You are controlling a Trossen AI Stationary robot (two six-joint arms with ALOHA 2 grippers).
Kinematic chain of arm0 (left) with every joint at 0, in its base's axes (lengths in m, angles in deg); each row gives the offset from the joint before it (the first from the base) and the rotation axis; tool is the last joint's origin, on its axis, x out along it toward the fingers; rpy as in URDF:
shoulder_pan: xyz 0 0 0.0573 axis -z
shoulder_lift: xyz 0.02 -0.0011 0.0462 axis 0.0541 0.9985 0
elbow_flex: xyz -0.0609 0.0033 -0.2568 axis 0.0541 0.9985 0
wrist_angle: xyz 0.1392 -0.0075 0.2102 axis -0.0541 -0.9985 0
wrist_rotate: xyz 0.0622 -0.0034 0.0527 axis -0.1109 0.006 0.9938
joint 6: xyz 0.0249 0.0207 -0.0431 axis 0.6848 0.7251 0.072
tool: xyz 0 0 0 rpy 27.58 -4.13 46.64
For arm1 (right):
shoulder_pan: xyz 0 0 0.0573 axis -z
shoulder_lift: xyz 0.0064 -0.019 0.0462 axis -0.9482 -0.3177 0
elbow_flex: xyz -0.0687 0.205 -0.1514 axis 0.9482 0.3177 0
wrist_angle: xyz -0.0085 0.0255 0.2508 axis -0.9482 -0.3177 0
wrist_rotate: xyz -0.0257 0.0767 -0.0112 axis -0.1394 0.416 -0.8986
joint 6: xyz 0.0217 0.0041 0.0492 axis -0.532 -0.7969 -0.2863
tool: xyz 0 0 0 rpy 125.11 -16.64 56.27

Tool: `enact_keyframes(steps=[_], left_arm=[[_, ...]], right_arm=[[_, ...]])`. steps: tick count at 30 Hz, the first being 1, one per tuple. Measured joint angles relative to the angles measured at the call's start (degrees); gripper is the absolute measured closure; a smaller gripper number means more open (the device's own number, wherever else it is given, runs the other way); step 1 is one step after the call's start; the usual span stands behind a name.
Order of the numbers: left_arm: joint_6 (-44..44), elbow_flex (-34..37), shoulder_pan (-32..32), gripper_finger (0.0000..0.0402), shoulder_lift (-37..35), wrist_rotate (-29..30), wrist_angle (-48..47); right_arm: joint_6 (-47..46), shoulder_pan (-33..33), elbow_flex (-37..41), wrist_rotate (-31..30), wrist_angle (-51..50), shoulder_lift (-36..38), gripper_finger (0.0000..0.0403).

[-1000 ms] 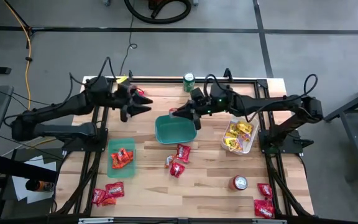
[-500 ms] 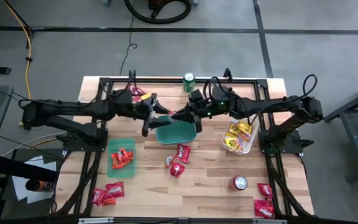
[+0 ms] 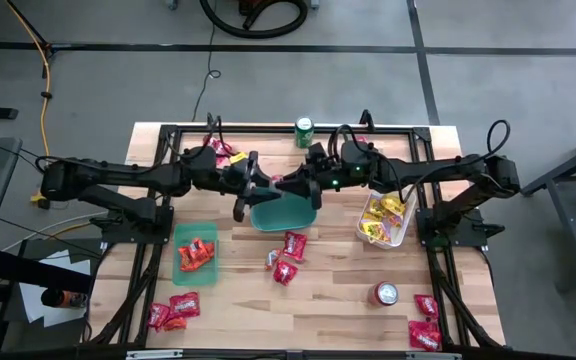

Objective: Sort candy
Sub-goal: Put the orange chocolate into the light green bin

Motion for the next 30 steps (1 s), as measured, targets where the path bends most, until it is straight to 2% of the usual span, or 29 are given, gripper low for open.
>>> enact_keyframes(steps=[2, 4, 8, 12, 16, 20, 25, 30], left_arm=[[0.01, 0.00, -0.12, 0.0349, -0.05, 0.01, 0.26], [-0.13, 0.00, -0.12, 0.0383, -0.05, 0.01, -0.06], [-0.85, 0.00, -0.41, 0.0374, -1.25, 0.14, -2.99], [-0.89, -0.07, -2.25, 0.0383, -6.29, 0.17, -14.51], [-2.14, -0.11, -3.39, 0.0395, -15.24, 0.33, -32.33], [-8.43, -0.11, -0.11, 0.0395, -24.82, 0.21, -50.97], [-25.91, -0.09, 11.61, 0.0395, -33.00, 2.13, -67.32], [-39.97, -0.09, 27.73, 0.0396, -32.58, 7.45, -73.70]], right_arm=[[-1.37, 0.02, 0.00, -0.02, -0.02, 0.16, 0.0282], [-1.18, 0.07, 0.00, -0.01, -0.20, 0.57, 0.0240], [2.14, 1.31, -0.02, 1.07, -0.50, 3.08, 0.0158], [5.89, 3.32, -0.09, 1.42, -6.26, 7.46, 0.0104], [8.43, 4.76, -0.09, 1.37, -13.00, 11.03, 0.0084], [9.97, 4.85, -0.09, 1.42, -16.64, 11.81, 0.0082], [13.41, 4.85, -0.04, -0.89, -20.21, 11.32, 0.0082], [15.92, 5.09, -0.02, -4.92, -22.40, 10.93, 0.0082]])
